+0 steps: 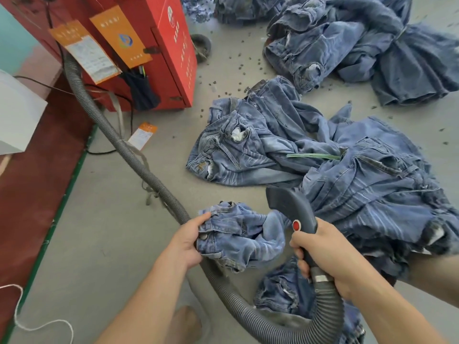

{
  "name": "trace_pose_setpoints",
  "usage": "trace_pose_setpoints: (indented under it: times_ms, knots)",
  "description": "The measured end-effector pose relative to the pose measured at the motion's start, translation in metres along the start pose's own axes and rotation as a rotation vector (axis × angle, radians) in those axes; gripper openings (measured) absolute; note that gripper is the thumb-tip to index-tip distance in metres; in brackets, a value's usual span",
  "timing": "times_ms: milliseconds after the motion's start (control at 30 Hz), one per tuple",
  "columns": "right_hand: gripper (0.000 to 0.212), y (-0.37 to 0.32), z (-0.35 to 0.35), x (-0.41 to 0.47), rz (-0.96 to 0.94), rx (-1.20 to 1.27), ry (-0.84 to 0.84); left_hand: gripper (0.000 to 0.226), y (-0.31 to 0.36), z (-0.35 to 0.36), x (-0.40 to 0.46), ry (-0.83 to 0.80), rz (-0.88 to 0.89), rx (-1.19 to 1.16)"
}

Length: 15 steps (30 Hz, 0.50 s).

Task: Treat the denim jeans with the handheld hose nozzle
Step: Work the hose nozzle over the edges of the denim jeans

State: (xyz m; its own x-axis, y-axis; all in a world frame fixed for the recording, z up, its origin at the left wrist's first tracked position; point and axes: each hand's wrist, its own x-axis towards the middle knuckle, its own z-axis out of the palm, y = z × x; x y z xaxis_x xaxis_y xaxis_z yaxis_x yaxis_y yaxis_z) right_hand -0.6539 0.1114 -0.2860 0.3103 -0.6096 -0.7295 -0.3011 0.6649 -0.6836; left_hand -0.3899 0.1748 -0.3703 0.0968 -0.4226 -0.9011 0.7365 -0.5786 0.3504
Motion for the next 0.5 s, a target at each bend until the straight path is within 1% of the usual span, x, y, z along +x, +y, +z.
trace_pose_setpoints:
  times_ms: [100, 200, 300, 400, 433, 500]
  knots:
    - [0.015, 0.006, 0.001, 0.002, 0.026, -0.003, -0.026, 0.044, 0.006, -0.005, 0.000, 0.042, 0.060, -0.108]
    - [0.014, 0.015, 0.007, 0.007, 0.094, -0.016, -0.087, 0.044, 0.010, -0.013, 0.002, 0.026, 0.111, -0.195]
    - [0.014, 0.024, 0.018, 0.016, 0.187, 0.004, -0.161, 0.037, 0.006, -0.014, 0.001, -0.044, 0.176, -0.185]
    - [0.012, 0.027, 0.031, 0.027, 0.262, -0.062, -0.235, 0.033, 0.002, -0.014, 0.000, -0.092, 0.231, -0.164]
    - [0.011, 0.027, 0.036, 0.031, 0.268, -0.085, -0.230, 0.034, 0.001, -0.013, 0.000, -0.100, 0.248, -0.161]
    - [0.010, 0.027, 0.042, 0.039, 0.240, -0.067, -0.156, 0.036, 0.000, -0.014, 0.001, -0.110, 0.265, -0.176]
